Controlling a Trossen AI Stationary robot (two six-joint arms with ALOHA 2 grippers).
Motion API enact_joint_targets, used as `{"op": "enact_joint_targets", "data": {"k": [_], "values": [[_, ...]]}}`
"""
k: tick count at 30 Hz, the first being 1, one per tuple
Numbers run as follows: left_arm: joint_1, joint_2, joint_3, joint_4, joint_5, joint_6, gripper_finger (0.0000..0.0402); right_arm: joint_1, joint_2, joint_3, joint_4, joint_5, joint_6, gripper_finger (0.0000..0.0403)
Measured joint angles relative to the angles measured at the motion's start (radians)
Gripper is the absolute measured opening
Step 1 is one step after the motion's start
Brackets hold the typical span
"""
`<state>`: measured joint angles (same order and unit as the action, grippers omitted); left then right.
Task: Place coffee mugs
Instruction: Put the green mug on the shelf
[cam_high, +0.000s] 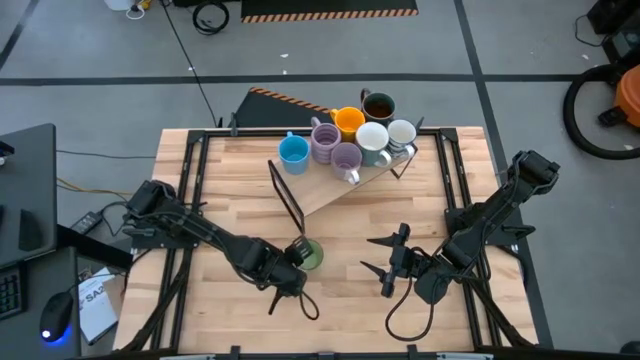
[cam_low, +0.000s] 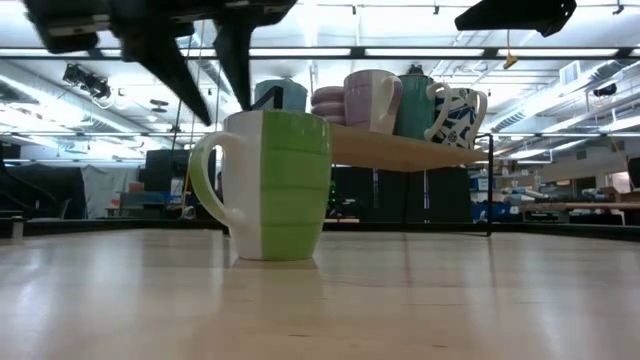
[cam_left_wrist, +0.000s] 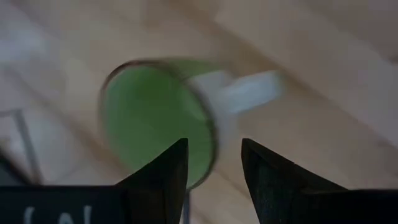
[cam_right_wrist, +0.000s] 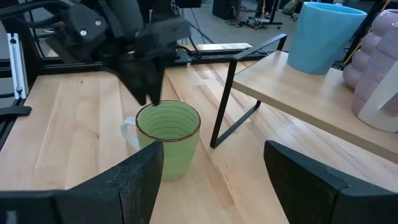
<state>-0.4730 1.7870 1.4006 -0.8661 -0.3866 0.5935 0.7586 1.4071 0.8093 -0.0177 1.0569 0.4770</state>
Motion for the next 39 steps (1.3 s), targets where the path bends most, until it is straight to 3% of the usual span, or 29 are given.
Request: {"op": "enact_joint_targets", "data": {"k": [4, 10, 18, 24, 34, 39], "values": [[0.030, 0.015, 0.001, 0.001, 0.092, 0.020, 0.0155, 0.000, 0.000, 0.000, 0.000, 0.000, -0.001, 0.0284], [0.061, 0.053, 0.001, 0.039, 0.099, 0.068, 0.0148, -0.001, 0.000, 0.000, 0.002, 0.000, 0.007, 0.0284], [0.070, 0.076, 0.001, 0.051, 0.133, 0.061, 0.0090, -0.001, 0.019, -0.021, 0.046, 0.005, 0.037, 0.0284], [0.095, 0.076, 0.025, 0.068, 0.209, -0.036, 0.0034, -0.007, 0.039, -0.024, 0.061, 0.000, 0.081, 0.0284], [0.182, 0.077, 0.226, -0.005, 0.365, -0.205, 0.0024, 0.010, 0.050, -0.024, 0.084, -0.001, 0.070, 0.0284], [0.247, 0.075, 0.355, -0.069, 0.401, -0.345, 0.0028, 0.073, 0.019, -0.024, 0.073, 0.086, 0.070, 0.0284]]}}
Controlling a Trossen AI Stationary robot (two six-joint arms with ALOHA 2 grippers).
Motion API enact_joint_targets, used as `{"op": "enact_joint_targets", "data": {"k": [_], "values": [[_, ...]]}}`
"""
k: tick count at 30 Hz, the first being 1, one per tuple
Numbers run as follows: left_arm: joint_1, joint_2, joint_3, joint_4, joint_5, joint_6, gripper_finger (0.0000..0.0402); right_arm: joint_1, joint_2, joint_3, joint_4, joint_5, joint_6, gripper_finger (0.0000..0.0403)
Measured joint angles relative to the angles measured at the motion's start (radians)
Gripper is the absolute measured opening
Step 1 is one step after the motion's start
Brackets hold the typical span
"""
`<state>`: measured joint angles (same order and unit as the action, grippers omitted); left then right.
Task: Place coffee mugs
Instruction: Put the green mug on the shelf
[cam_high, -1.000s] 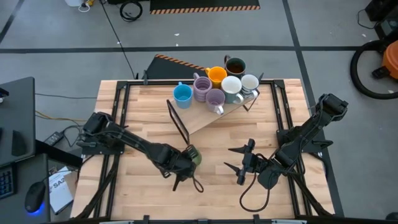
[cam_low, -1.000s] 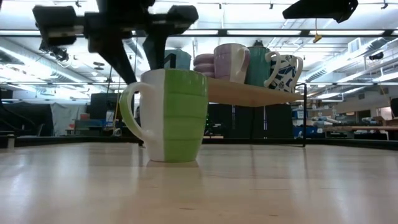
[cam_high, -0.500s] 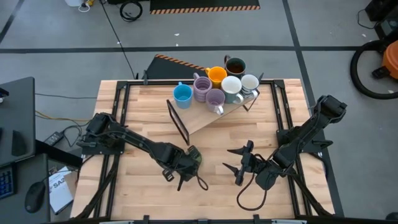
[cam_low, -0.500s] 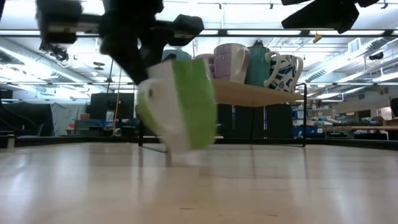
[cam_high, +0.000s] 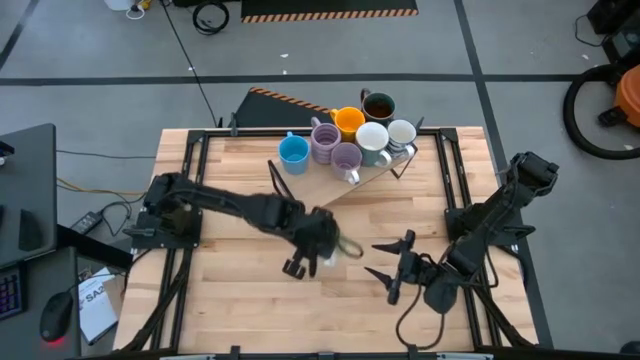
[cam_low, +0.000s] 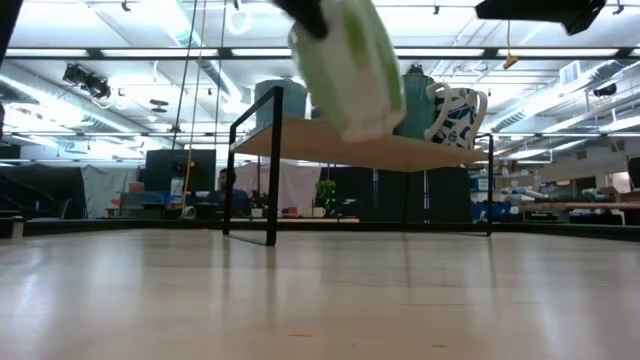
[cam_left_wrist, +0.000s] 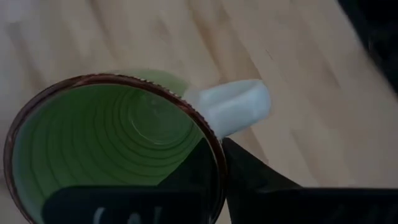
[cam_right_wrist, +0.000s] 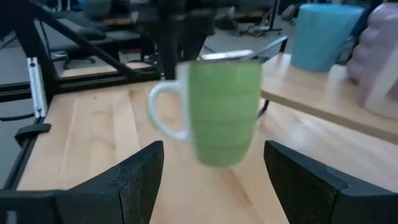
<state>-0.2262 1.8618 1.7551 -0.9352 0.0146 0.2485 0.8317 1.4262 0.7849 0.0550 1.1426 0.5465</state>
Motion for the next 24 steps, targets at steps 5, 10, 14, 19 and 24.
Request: {"op": "enact_joint_targets", "data": {"k": [5, 10, 14, 19, 24], "values": [[0.064, 0.000, 0.134, -0.048, 0.050, -0.117, 0.0028, 0.035, 0.000, 0.000, -0.015, 0.069, 0.000, 0.0284], [0.131, -0.001, 0.274, -0.175, 0.071, -0.172, 0.0028, 0.037, 0.000, 0.000, -0.030, 0.069, -0.001, 0.0284], [0.196, -0.001, 0.332, -0.319, 0.069, -0.214, 0.0028, 0.032, 0.000, 0.000, -0.035, 0.069, -0.001, 0.0284], [0.292, 0.000, 0.334, -0.447, 0.068, -0.247, 0.0028, 0.016, 0.000, 0.000, -0.035, 0.068, -0.007, 0.0284], [0.353, -0.001, 0.334, -0.436, 0.067, -0.240, 0.0029, 0.004, 0.000, 0.000, -0.035, 0.062, -0.027, 0.0284]]}}
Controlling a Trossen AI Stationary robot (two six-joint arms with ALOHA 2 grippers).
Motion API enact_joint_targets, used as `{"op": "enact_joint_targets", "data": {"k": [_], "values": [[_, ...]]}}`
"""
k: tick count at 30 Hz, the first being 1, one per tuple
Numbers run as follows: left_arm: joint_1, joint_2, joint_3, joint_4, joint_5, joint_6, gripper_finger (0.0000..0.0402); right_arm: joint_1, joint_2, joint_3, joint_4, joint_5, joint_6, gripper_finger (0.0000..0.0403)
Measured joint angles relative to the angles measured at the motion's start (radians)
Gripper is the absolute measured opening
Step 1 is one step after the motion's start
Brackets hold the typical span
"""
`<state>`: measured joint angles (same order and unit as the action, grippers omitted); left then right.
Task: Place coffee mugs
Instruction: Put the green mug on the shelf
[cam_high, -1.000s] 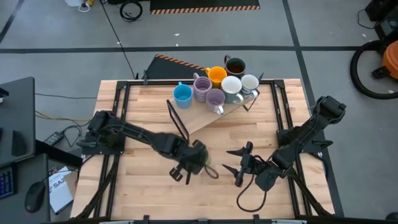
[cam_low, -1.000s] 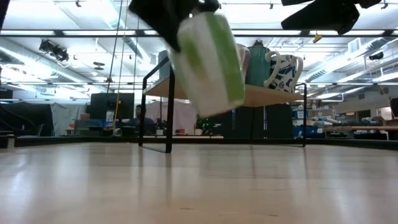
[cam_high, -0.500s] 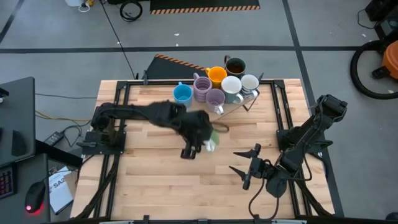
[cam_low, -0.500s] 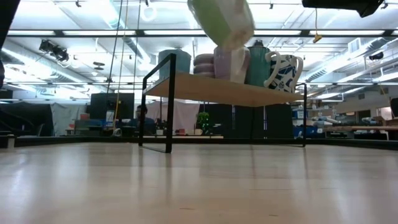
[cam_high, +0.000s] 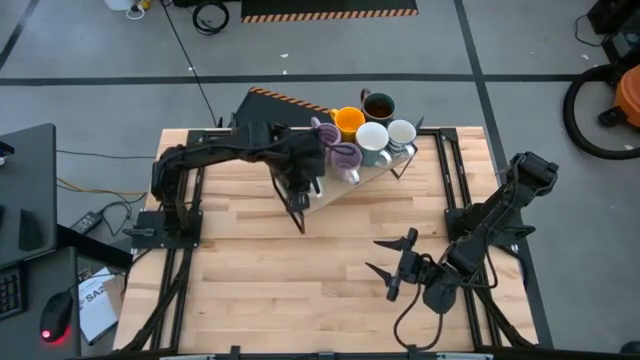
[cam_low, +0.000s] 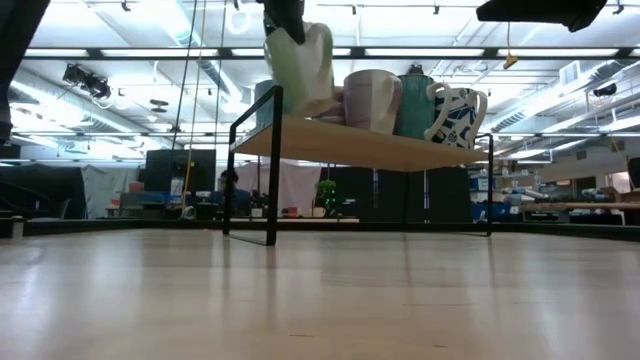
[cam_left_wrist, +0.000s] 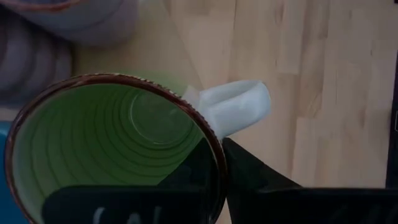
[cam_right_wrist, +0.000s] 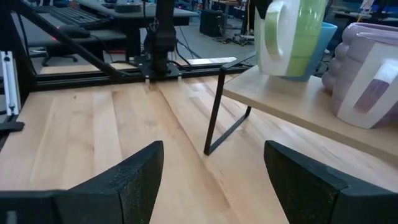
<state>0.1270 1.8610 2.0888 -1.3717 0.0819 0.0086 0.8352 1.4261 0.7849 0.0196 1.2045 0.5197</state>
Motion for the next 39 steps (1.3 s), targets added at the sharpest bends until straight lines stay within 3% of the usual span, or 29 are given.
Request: {"op": "enact_joint_targets", "data": {"k": [12, 39], "values": [[0.002, 0.056, -0.001, -0.011, 0.045, -0.008, 0.0029, 0.000, 0.000, 0.000, -0.007, -0.001, -0.005, 0.0284], [-0.002, 0.058, -0.002, 0.013, -0.028, -0.058, 0.0030, -0.001, 0.000, 0.000, -0.007, -0.002, 0.004, 0.0284]]}}
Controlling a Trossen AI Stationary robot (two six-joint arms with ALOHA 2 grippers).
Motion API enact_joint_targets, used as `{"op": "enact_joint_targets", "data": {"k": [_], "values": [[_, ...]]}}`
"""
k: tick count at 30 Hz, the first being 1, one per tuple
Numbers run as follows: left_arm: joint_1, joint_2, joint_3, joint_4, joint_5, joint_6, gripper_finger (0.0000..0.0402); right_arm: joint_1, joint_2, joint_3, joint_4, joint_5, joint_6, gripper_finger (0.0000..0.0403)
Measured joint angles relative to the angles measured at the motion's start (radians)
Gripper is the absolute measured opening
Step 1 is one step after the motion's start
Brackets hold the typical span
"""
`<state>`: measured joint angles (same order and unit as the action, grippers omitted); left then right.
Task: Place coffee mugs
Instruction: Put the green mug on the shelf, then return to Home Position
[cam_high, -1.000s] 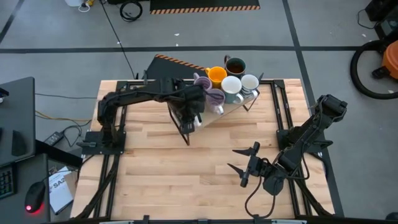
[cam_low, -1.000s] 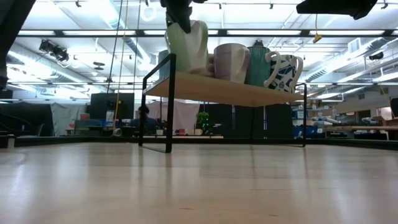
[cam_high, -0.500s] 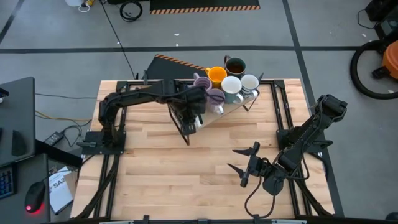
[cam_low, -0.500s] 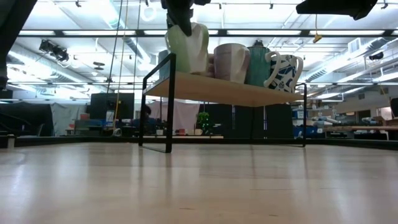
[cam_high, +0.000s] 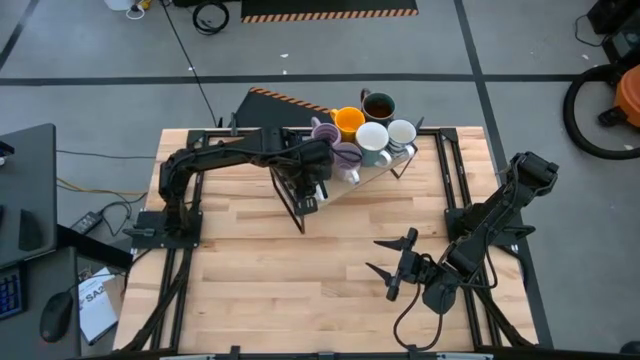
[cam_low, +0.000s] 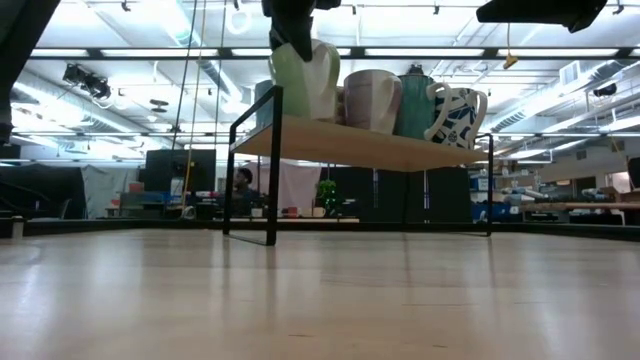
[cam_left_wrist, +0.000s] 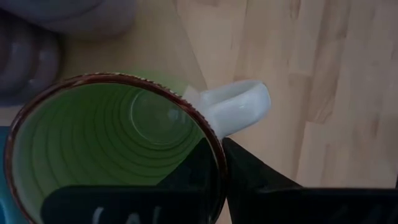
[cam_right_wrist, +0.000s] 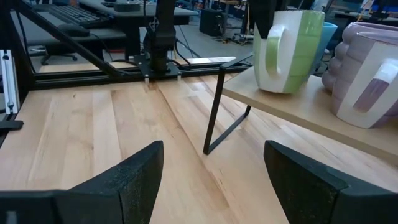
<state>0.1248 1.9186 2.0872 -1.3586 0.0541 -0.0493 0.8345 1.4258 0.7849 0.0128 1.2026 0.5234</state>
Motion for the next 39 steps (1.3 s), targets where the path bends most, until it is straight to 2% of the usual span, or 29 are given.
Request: {"op": "enact_joint_targets", "data": {"k": [19, 39], "values": [[-0.005, 0.000, 0.000, 0.025, -0.018, -0.045, 0.0103, 0.000, 0.000, 0.000, 0.000, -0.001, 0.007, 0.0284], [-0.007, 0.000, 0.000, 0.046, -0.051, -0.097, 0.0105, 0.000, 0.000, 0.000, 0.008, -0.010, 0.000, 0.0284]]}}
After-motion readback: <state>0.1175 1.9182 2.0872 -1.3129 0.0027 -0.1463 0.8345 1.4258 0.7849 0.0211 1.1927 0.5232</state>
